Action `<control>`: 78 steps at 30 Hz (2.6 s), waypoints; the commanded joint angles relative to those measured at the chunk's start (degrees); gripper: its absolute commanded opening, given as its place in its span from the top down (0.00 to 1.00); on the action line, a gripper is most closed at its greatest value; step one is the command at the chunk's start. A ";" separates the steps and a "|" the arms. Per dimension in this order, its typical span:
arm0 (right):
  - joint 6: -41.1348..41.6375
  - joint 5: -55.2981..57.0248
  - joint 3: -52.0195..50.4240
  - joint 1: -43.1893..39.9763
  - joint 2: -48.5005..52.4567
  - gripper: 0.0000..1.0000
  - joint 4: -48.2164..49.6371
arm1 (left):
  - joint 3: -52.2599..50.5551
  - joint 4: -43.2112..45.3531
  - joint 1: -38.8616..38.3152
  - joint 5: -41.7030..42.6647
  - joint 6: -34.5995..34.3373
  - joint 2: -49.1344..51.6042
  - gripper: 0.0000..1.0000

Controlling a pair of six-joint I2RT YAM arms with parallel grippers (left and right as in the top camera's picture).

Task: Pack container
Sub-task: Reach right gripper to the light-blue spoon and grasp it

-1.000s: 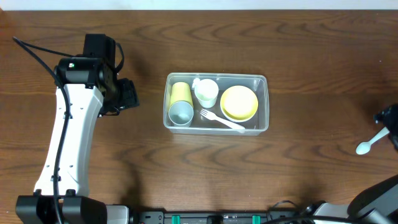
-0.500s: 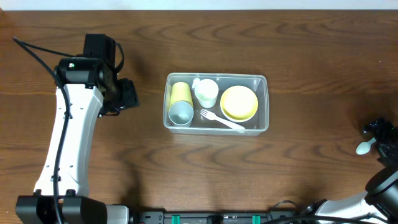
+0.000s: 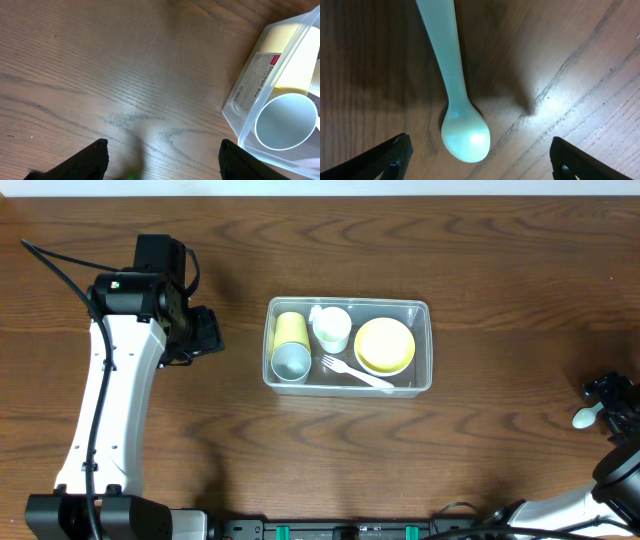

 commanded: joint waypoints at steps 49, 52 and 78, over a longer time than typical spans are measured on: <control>-0.09 1.09 -0.09 3.65 6.60 0.56 0.33 | -0.20 -0.17 0.35 -0.22 0.31 0.15 0.29; -0.11 1.07 -0.09 3.65 6.60 0.60 0.33 | -0.22 -0.17 0.35 -0.22 0.31 0.15 0.29; -3.06 -4.42 3.32 7.19 2.08 0.99 -2.12 | -0.22 -0.17 0.35 -0.22 0.31 0.15 0.29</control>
